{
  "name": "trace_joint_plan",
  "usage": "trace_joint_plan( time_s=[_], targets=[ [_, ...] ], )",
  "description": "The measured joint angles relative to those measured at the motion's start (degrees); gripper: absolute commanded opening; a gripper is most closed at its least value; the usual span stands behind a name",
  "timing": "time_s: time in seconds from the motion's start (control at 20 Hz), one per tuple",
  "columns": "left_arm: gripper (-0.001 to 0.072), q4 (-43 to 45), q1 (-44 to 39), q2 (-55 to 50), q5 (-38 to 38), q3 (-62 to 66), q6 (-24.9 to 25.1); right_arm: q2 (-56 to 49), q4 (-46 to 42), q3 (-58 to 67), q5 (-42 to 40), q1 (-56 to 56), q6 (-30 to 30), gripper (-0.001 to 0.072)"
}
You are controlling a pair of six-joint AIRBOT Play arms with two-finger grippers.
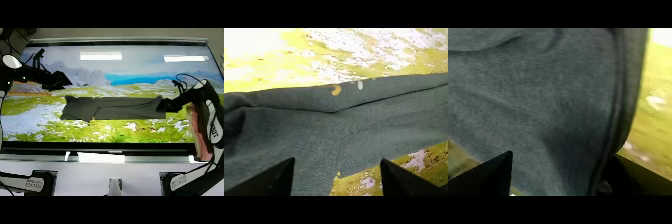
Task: Fold the shirts.
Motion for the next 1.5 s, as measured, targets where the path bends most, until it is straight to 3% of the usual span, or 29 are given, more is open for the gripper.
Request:
trace_joint_plan(
  time_s=[0.05,0.1,0.15,0.2,0.5,0.8,0.95,1.1,1.25,1.5],
  targets=[
    [0.0581,0.0,-1.4,0.2,0.4,0.0,0.0,-0.5,-0.1,-0.2,-1.0,1.1,0.0,0.0035],
    [0.0502,0.0,-3.0,0.3,1.0,0.0,0.0,-0.7,-0.5,-0.2,-1.7,1.9,0.2,0.0023],
    [0.0179,0.0,-4.7,0.3,1.9,-0.1,0.0,-0.5,0.5,-0.2,-1.9,2.6,0.2,0.0023],
    [0.0047,0.0,-6.7,0.0,3.1,-0.3,0.0,0.0,1.7,-0.2,-2.1,3.0,-0.2,0.0022],
    [0.0038,-2.3,-21.9,-7.1,14.7,-2.5,-5.6,13.6,5.9,-0.2,-1.0,4.0,-2.7,0.0022],
    [0.0037,-20.1,-36.1,-17.7,30.5,-2.9,-9.7,33.1,6.0,-0.3,7.3,4.2,-1.4,0.0023],
    [0.0034,-27.4,-40.9,-20.3,35.8,-2.9,-8.4,38.7,4.4,-0.3,9.6,4.3,0.2,0.0023],
    [0.0034,-27.1,-40.0,-18.5,38.7,-2.9,-5.9,40.0,3.6,-0.3,10.1,4.7,1.0,0.0022],
    [0.0034,-18.4,-33.8,-11.5,37.2,-2.9,-4.8,38.4,3.4,-0.3,6.4,9.2,1.1,0.0023],
    [0.0035,-3.7,-18.4,6.6,29.2,-2.9,-4.7,29.0,6.8,-0.3,-10.4,25.7,1.5,0.0024]
  ],
)
